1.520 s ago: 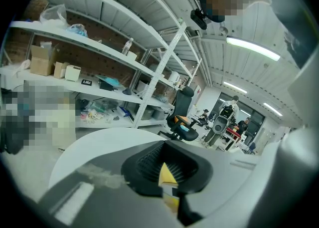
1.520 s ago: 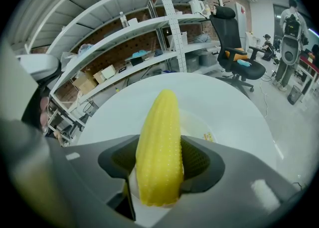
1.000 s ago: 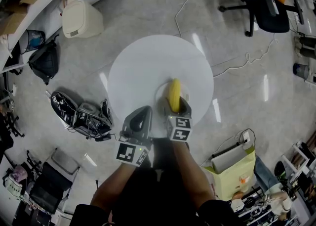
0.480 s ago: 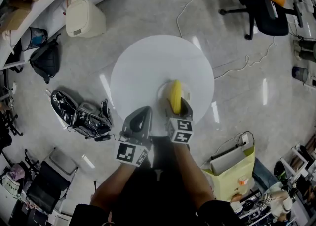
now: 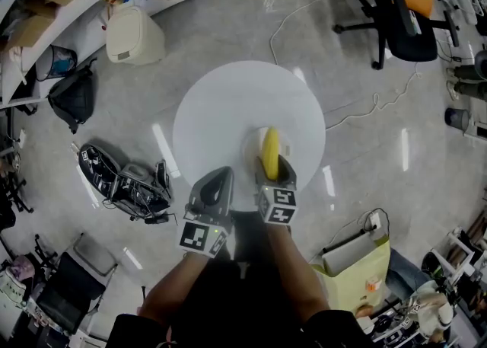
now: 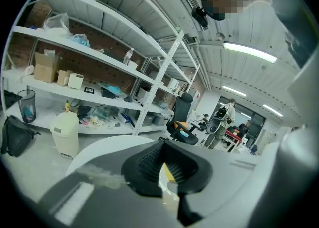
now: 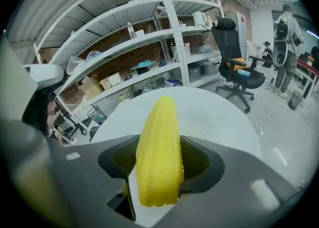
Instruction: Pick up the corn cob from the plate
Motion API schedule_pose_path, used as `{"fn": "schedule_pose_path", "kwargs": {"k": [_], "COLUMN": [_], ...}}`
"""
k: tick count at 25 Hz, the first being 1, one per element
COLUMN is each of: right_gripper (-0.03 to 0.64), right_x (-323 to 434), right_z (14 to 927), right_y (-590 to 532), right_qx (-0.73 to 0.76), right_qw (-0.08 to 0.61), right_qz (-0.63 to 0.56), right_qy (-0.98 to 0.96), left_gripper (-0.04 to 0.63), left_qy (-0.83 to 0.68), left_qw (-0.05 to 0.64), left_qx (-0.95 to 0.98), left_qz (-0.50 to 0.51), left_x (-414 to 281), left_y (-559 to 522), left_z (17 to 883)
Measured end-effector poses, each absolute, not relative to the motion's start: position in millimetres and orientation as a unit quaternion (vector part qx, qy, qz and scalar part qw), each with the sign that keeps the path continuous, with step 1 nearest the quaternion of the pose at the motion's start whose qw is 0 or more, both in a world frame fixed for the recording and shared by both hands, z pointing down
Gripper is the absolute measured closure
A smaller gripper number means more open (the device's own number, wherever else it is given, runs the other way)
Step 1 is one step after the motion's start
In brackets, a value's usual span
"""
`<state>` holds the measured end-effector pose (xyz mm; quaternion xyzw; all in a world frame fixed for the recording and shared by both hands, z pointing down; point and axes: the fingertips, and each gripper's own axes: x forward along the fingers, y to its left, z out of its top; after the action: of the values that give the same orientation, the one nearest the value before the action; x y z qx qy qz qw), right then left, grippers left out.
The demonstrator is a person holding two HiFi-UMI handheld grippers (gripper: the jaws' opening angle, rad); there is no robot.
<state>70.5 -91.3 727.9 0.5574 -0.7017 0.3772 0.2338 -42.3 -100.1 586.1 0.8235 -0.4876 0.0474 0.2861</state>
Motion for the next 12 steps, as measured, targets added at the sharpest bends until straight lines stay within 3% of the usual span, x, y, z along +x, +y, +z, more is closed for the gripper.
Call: {"fn": "schedule_pose_path", "kwargs": {"k": [12], "right_gripper": [0.364], "right_x": [67.9], "right_z": [682.0], "right_y": [-86.0], "right_qx": [0.562], "right_qw": [0.213], "right_qz": [0.357], "right_qy": [-0.715], "left_gripper": [0.594], "left_qy": [-0.491], "left_qw": [0.262], "left_qx": [0.83], "left_qz": [0.026], "left_x": [-45.8], "left_y": [-90.3], "left_z": [545.9]}}
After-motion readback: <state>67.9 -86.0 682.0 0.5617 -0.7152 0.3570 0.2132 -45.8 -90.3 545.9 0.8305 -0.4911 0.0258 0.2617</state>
